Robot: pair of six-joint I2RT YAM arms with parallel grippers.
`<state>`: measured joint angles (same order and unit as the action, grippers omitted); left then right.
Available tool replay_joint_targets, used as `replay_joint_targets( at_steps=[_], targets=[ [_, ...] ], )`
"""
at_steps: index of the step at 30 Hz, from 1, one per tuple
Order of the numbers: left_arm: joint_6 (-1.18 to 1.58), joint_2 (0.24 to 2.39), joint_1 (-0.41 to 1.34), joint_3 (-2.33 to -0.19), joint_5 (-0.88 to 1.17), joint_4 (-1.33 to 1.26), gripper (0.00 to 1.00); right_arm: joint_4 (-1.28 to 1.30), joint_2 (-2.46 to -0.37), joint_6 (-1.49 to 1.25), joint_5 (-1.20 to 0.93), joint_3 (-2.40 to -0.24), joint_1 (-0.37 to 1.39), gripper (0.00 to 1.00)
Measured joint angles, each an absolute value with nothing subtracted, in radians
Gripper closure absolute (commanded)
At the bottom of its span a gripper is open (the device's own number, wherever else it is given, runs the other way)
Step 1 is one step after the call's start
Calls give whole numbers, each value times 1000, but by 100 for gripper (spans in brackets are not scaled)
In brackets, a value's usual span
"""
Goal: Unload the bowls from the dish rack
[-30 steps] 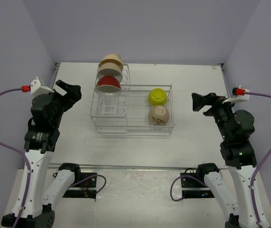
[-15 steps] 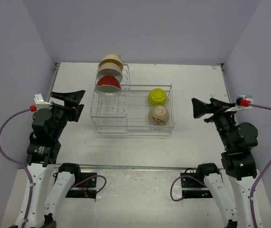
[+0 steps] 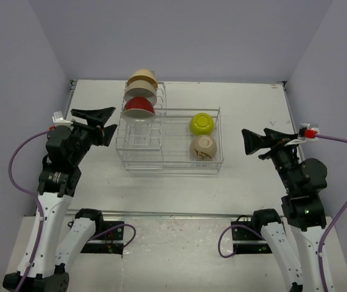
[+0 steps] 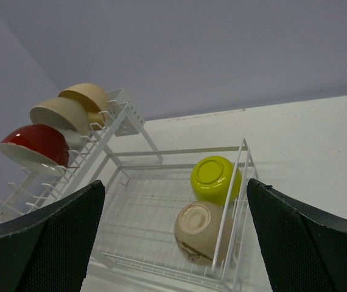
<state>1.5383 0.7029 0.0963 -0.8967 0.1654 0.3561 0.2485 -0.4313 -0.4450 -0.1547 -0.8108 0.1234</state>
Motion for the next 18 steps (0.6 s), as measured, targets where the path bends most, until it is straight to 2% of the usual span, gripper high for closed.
replay_joint_targets(
  at_steps=[9,18],
  targets=[
    [1531,834,327,-954,95,294,27,235,-431,-444,-160,-798,123,1],
    [1530,847,344,-952,22,243,28,213,-389,-426,-161,-776,123,1]
  ],
)
